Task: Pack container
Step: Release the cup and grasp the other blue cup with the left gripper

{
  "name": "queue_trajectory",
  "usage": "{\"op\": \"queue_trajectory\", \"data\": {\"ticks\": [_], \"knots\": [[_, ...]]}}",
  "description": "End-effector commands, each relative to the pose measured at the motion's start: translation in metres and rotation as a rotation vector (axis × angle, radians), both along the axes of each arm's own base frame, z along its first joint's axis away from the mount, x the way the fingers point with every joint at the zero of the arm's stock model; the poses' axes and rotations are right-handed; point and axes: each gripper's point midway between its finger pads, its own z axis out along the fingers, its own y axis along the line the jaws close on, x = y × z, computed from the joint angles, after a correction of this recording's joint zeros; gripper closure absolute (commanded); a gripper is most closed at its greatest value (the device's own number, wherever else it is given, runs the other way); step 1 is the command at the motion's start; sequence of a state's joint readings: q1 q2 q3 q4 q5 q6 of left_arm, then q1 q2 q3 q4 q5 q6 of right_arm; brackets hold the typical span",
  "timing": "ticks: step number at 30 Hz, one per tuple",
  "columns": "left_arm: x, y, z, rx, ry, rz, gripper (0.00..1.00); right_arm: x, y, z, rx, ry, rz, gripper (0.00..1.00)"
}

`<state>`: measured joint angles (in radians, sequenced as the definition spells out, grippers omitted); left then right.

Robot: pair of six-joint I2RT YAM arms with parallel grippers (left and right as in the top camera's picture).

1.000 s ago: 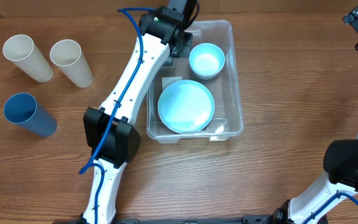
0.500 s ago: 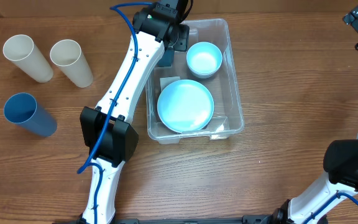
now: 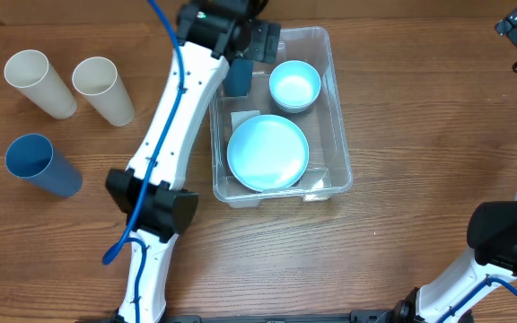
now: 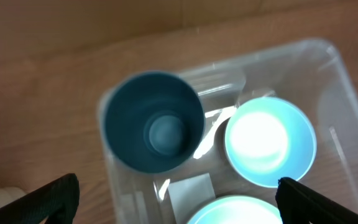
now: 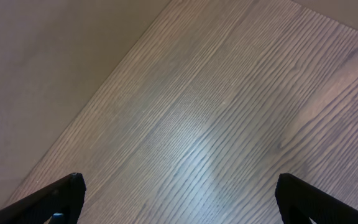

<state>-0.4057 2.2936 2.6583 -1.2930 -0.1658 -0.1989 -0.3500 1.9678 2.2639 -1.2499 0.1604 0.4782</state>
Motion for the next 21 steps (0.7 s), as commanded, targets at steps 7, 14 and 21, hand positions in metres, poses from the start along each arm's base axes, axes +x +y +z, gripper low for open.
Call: {"op": "queue_trajectory", "data": {"ticks": [7,14,21], "knots": [[-0.090,0.141,0.074,0.015,0.101,0.255,0.00,-0.002,0.001,0.014,-0.012,-0.033,-0.004,0.00],[-0.157,0.172,0.137,-0.041,-0.024,0.283,0.00,-0.002,0.001,0.014,-0.012,-0.033,-0.004,0.00],[-0.250,0.260,0.101,0.153,0.091,0.618,0.00,-0.002,0.001,0.014,-0.012,-0.033,-0.004,0.00]]}}
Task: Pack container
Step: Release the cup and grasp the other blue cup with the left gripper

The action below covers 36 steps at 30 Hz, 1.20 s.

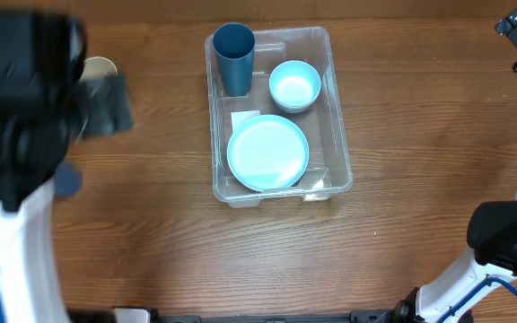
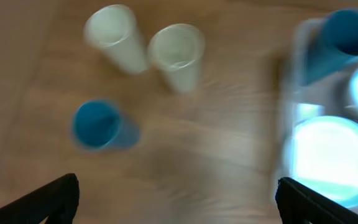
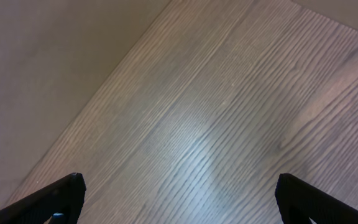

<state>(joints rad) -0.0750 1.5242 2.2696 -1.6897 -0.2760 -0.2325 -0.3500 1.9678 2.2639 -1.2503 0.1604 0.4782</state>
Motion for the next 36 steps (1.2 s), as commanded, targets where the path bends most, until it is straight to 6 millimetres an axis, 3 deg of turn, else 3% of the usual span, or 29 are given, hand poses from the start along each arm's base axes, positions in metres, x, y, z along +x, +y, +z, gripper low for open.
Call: {"op": "queue_trajectory", "data": {"ticks": [1,3,5,11,20,26,28,29,31,32,36], "knots": [[-0.032,0.052,-0.044,0.049,0.142,0.232,0.00,-0.002,0.001,0.014,-0.012,-0.034,-0.004,0.00],[-0.038,0.071,-0.070,0.022,0.214,0.296,0.00,-0.002,0.001,0.014,-0.012,-0.034,-0.004,0.00],[-0.032,0.087,-0.098,-0.029,0.262,0.316,0.00,-0.002,0.001,0.014,-0.012,-0.034,-0.004,0.00],[-0.014,0.123,-0.157,-0.168,0.320,0.383,0.00,-0.002,0.001,0.014,-0.012,-0.034,-0.004,0.00],[0.042,0.143,-0.192,-0.176,0.262,0.272,0.00,-0.002,0.001,0.014,-0.012,-0.034,-0.004,0.00],[0.068,0.148,-0.236,-0.226,0.315,0.255,0.00,-0.002,0.001,0.014,-0.012,-0.034,-0.004,0.00],[0.072,0.142,-0.253,-0.277,0.350,0.238,0.09,-0.002,0.001,0.014,-0.012,-0.034,-0.004,0.00],[0.073,0.138,-0.263,-0.307,0.371,0.229,0.21,-0.002,0.001,0.014,-0.012,-0.034,-0.004,0.00],[0.074,0.131,-0.273,-0.353,0.397,0.216,0.79,-0.002,0.001,0.014,-0.012,-0.034,-0.004,0.00],[0.073,0.128,-0.276,-0.373,0.407,0.210,0.95,-0.002,0.001,0.014,-0.012,-0.034,-0.004,0.00],[0.065,0.118,-0.267,-0.411,0.442,0.201,0.96,-0.002,0.001,0.014,-0.012,-0.034,-0.004,0.00]]}}
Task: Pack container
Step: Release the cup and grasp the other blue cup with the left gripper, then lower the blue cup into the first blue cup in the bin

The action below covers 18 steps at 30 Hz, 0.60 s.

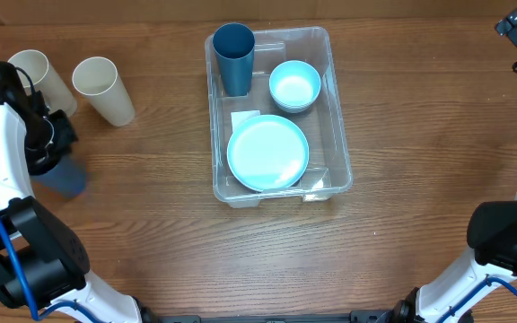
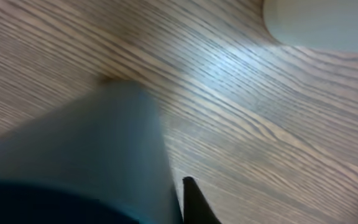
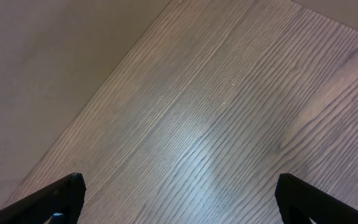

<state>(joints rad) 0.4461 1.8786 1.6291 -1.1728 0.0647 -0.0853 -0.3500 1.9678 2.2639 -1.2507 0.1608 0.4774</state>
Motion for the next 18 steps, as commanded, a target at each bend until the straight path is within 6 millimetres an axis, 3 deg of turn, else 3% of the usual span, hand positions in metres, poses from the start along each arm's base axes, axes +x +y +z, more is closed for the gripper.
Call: {"op": "queue_trajectory", "data": {"ticks": [1,5,7,14,18], "knots": [[-0.002,-0.016,0.010,-0.075,0.006,-0.025,0.96,-0.002,0.001,0.014,-0.012,-0.034,-0.004,0.00],[-0.009,-0.028,0.047,-0.075,0.006,-0.048,0.96,-0.002,0.001,0.014,-0.012,-0.034,-0.005,0.00],[-0.010,-0.046,0.078,-0.079,-0.046,-0.084,0.96,-0.002,0.001,0.014,-0.012,-0.034,-0.005,0.00],[-0.008,-0.201,0.209,-0.178,-0.496,-0.579,0.96,-0.002,0.001,0.014,-0.012,-0.034,-0.004,0.00],[0.005,-0.273,0.259,-0.083,-0.737,-0.796,0.96,-0.002,0.001,0.014,-0.012,-0.034,-0.004,0.00]]}}
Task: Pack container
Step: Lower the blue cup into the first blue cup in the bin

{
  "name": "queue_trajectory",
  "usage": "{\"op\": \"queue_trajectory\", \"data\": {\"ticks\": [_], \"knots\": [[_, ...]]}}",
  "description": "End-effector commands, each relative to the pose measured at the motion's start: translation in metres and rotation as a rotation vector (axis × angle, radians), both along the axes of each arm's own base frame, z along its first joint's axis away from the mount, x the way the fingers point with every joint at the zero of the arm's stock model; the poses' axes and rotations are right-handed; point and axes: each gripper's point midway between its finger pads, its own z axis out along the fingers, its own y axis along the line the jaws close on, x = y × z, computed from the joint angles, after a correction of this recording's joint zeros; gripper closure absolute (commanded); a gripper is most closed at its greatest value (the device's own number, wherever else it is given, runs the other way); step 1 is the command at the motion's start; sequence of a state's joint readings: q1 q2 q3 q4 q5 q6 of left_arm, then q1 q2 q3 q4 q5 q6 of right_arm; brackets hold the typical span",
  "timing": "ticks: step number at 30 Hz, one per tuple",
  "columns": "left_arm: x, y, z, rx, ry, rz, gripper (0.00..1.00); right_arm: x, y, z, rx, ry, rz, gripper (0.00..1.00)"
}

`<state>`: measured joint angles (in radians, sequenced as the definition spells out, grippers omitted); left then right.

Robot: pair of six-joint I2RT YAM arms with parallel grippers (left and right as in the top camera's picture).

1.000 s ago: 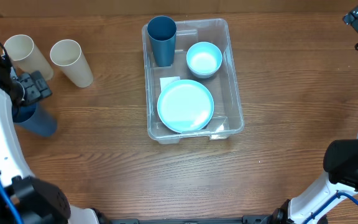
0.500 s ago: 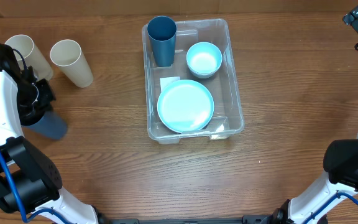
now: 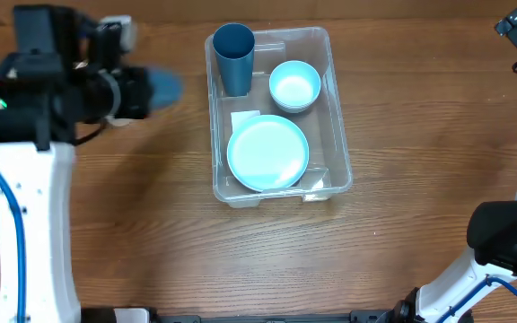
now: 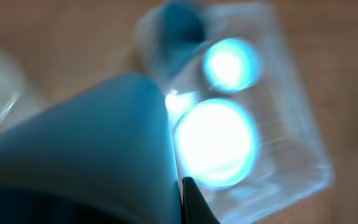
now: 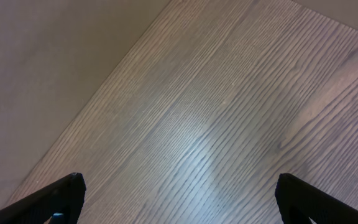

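A clear plastic container (image 3: 337, 135) holds a dark blue cup (image 3: 233, 52) upright in its far left corner, a light blue bowl (image 3: 294, 85) and a light blue plate (image 3: 267, 152). My left gripper (image 3: 140, 90) is shut on a blue cup (image 3: 164, 87), held in the air just left of the container. In the left wrist view that blue cup (image 4: 86, 162) fills the lower left against one finger (image 4: 192, 200), with the plate (image 4: 216, 143) and bowl (image 4: 232, 62) blurred below. My right gripper (image 5: 179, 202) stands open at the far right, over bare wood.
A blurred cream cup shows at the left edge of the left wrist view; in the overhead view my left arm (image 3: 34, 179) covers that area. The wooden table (image 3: 420, 206) stretches right of the container.
My left gripper was low at the blue cup on the table's left side. Now it holds that cup up in the air, further back and right, beside the container. The right arm is unchanged.
My left gripper stood open over the dark blue cup in the container's corner. Then it was away over the left side, with three loose cups in view. After that it was down at the blue cup, which it now holds beside the container.
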<state>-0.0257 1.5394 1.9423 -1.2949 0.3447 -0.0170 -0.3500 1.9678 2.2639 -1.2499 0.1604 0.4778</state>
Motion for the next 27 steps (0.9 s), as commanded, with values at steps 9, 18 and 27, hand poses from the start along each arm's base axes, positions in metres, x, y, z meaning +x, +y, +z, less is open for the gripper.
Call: {"op": "queue_trajectory", "data": {"ticks": [9,18,27], "knots": [[0.076,-0.107,0.025,0.249,-0.374,-0.090,0.96,-0.002,0.001,0.014,-0.012,-0.033,-0.005,0.00],[0.110,-0.118,-0.040,0.328,-0.263,-0.119,0.96,-0.002,0.001,0.014,-0.012,-0.033,-0.004,0.00],[0.119,-0.121,-0.066,0.355,-0.219,-0.133,0.96,-0.002,0.001,0.014,-0.012,-0.033,-0.005,0.00]]}}
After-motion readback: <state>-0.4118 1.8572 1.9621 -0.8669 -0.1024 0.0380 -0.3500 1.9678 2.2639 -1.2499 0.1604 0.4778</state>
